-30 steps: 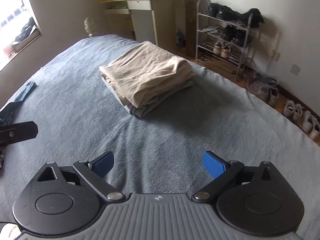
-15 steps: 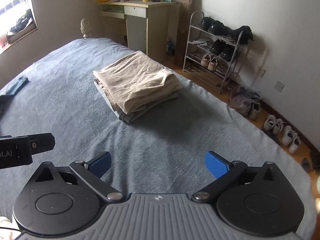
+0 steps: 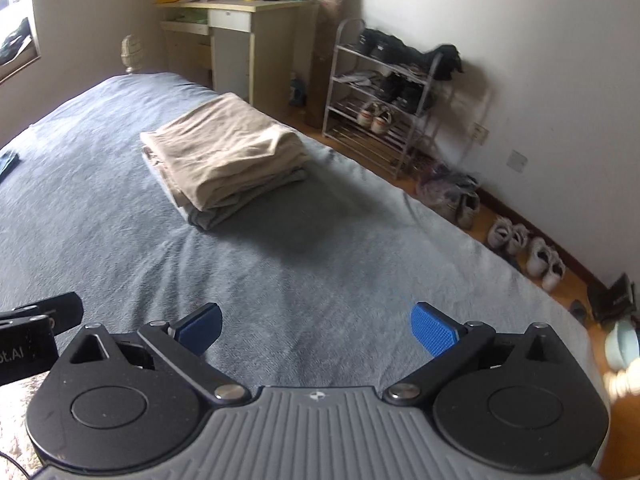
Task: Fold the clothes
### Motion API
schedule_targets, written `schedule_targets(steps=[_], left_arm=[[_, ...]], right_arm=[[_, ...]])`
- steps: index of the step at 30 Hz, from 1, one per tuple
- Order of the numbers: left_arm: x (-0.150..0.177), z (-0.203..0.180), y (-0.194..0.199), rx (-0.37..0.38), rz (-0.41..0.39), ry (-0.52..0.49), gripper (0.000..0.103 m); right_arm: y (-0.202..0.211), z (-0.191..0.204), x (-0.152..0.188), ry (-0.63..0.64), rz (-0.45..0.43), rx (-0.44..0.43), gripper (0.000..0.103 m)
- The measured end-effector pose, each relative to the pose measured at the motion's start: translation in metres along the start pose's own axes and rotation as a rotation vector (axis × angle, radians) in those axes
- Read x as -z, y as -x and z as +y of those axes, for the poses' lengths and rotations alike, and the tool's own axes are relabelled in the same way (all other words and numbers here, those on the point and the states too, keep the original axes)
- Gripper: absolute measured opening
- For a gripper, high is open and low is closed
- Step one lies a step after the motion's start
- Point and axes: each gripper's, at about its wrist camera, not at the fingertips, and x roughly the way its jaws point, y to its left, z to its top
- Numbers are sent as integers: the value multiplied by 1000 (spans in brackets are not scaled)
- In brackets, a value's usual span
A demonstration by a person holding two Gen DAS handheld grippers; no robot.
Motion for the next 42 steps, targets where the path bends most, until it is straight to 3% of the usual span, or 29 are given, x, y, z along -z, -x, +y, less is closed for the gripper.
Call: schedule_targets(steps=[6,15,23,28,34,42], left_arm=[[-3,-1,-5,-9,1,53,103],[-4,-18,-15,-73,-3,30,103],[-6,-36,-19,-68,-17,5,103],[-7,-47,-30,-85,14,-20,103],[-10,-50,-41,-112,45,-10,103],[-13,-54,-49,-91,72,-27,102]], right_arm=[[-3,-12,4,-35,2,11,103],[-15,-21,4,-31,13,-2,103],[-26,-29,1,-36,-2,6,103],[-36,-42,0,-91,22,-13,103],[-48,-43,-2,-62,46,-21,103],[-57,-36,-4,-26,59,-27,103]])
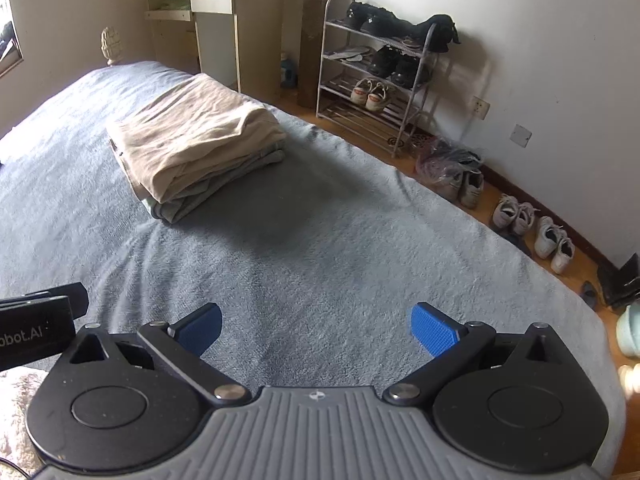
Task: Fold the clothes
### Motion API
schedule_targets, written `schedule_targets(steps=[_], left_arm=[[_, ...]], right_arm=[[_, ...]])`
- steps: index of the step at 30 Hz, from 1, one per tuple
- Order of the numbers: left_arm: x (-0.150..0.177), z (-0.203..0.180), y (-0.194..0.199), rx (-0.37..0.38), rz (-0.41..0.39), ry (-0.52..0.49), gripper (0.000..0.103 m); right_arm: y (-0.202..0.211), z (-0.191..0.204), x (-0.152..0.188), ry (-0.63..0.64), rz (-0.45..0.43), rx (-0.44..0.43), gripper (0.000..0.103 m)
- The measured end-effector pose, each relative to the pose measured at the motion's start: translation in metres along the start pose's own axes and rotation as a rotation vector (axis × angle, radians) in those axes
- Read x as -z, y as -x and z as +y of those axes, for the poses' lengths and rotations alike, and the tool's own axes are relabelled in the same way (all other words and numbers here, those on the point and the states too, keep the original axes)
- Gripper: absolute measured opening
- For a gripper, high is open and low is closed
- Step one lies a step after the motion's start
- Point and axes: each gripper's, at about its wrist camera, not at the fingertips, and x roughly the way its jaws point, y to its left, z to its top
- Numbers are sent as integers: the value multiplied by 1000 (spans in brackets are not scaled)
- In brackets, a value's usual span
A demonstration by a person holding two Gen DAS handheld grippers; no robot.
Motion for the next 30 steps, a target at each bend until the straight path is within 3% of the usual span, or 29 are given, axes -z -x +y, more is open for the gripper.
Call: schedule_targets(steps=[8,30], left_arm=[[-4,7,-7,3,15,28,101],[-7,18,-1,21,-2,48,100]], right_arm=[[-10,6,-2,10,34,4,103],[-4,14,-4,30,24,15,103]])
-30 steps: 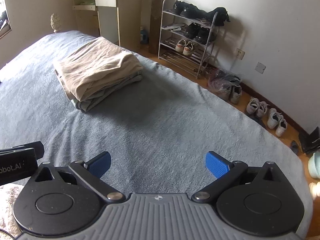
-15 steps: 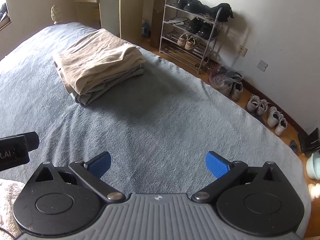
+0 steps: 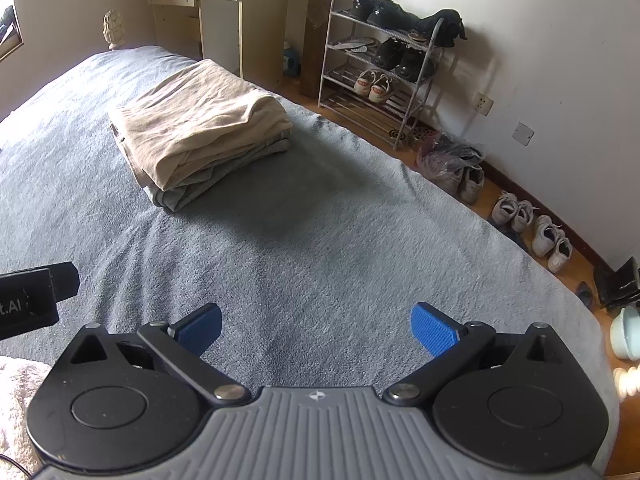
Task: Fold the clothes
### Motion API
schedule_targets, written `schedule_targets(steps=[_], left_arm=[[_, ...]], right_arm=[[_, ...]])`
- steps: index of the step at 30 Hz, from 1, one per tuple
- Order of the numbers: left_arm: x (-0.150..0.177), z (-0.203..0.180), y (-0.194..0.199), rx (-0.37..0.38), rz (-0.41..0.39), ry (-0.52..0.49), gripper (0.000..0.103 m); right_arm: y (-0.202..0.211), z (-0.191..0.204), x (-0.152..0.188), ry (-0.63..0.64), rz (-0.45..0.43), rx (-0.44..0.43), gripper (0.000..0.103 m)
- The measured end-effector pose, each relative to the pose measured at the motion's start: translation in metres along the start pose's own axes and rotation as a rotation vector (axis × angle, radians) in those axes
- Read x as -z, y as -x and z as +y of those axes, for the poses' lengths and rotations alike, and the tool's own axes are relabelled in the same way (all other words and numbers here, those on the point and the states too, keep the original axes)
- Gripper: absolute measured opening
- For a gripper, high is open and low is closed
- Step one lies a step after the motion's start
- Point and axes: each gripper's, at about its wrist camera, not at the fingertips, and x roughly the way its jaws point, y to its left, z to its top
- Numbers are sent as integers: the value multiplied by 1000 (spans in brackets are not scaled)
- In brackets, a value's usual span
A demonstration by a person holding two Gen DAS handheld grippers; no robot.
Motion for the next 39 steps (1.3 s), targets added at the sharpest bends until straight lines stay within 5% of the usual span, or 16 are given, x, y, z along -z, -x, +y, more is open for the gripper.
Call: schedule_targets(steps=[39], left_arm=[[8,-5,9,-12,7,14,100]], right_arm=[[12,-12,5,-10,-9,19,103]])
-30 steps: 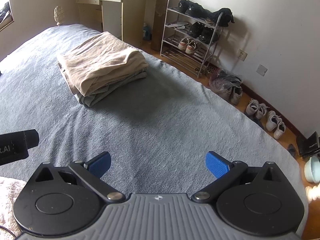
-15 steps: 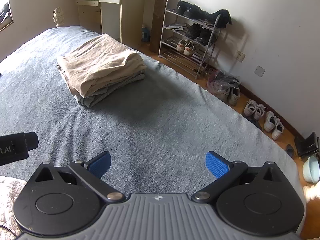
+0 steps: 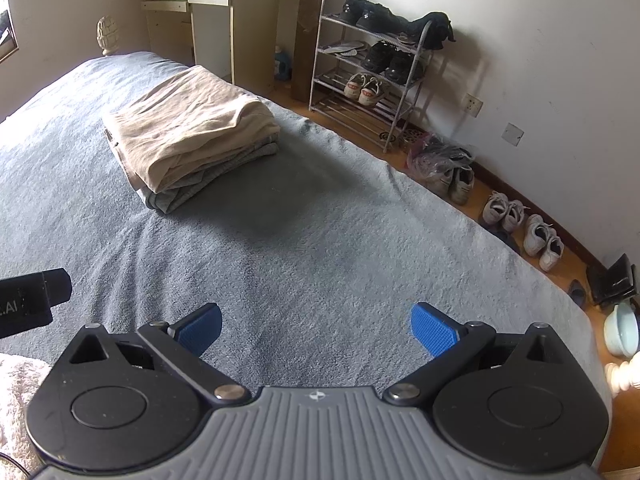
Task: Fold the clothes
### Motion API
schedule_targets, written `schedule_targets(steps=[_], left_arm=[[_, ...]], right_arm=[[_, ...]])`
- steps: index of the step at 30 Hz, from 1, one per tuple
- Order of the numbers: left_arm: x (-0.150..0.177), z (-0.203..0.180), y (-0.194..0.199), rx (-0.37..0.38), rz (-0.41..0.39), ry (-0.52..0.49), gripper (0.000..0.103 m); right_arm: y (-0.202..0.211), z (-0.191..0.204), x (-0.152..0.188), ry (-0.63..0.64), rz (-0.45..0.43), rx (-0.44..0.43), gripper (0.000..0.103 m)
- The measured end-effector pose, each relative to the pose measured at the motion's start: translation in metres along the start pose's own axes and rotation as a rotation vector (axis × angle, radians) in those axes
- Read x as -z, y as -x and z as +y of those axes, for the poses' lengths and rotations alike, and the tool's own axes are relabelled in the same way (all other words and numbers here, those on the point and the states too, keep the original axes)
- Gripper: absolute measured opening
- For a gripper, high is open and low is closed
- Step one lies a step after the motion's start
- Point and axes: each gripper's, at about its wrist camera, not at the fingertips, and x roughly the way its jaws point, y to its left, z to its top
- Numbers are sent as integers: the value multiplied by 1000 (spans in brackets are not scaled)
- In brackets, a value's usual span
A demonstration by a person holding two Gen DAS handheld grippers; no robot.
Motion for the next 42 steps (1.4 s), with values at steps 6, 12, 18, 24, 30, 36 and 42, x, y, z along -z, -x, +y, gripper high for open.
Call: schedule_targets(steps=[6,12,18,24,30,36,42], left_arm=[[0,-2,-1,-5,3,-2,100],[-1,-2,-2,-8,7,2,100],[0,-1,-2,-8,6,4,100],[-1,2,-2,-11,14,14,100],[-1,3,-1,-10,9,15,100],[0,5,0,-11,7,18,100],[0,6,1,-7,9,18,100]], right_arm=[[-1,-1,0,0,5,0,103],[-1,0,0,3,9,-1,103],[0,2,0,11,6,1,103],[-1,3,-1,16,11,1,103],[1,6,-2,23,4,2,103],[1,8,-1,25,2,2,103],[3,9,-1,28,0,4,103]])
